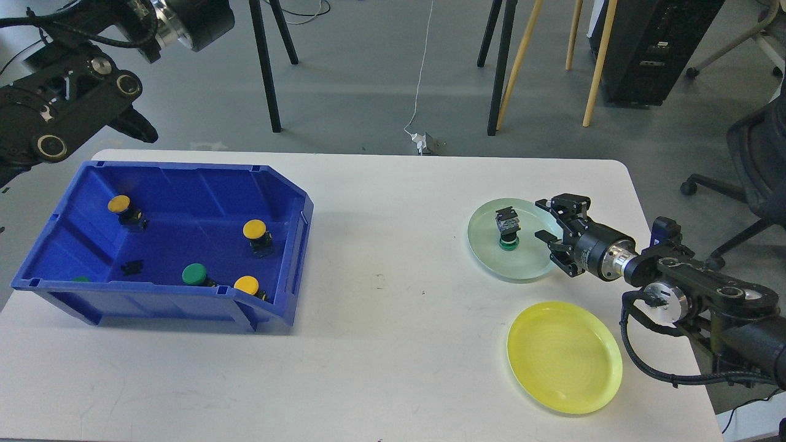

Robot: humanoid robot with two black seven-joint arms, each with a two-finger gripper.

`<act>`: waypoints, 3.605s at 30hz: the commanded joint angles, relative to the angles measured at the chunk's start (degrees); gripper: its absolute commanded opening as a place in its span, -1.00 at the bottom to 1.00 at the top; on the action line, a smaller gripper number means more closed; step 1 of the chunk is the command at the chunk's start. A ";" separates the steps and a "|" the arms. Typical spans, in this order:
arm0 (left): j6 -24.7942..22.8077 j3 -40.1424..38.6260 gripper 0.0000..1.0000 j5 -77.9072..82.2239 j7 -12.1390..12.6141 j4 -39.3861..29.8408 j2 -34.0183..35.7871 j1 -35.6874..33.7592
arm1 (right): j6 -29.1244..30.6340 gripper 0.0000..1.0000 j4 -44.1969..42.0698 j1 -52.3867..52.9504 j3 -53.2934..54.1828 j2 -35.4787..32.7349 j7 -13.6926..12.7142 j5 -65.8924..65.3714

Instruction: Pass button and place on color plate

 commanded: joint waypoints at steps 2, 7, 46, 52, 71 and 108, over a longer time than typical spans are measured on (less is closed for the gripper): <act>-6.46 0.10 0.99 0.17 0.52 -3.08 3.75 1.15 | 0.26 0.46 0.37 0.70 0.97 -1.36 0.35 0.26; -16.05 3.17 0.99 0.52 1.49 -11.26 15.43 2.65 | 1.48 0.55 0.46 1.85 4.04 -7.69 0.70 0.44; -17.03 21.64 0.99 29.26 4.83 7.62 1.40 12.05 | 1.84 0.56 2.22 3.87 7.74 -20.79 -1.32 0.88; -15.63 21.64 0.99 29.17 4.39 12.19 -1.76 13.29 | 1.58 0.56 2.30 3.87 7.74 -20.36 -1.49 0.88; -14.39 21.72 0.78 29.17 4.30 16.94 -6.78 13.64 | 1.22 0.56 2.39 3.78 7.65 -20.18 -1.67 0.79; -17.99 15.32 -0.43 28.38 3.60 -15.20 27.30 11.35 | 0.08 0.57 1.95 5.72 4.57 -15.61 -1.67 0.18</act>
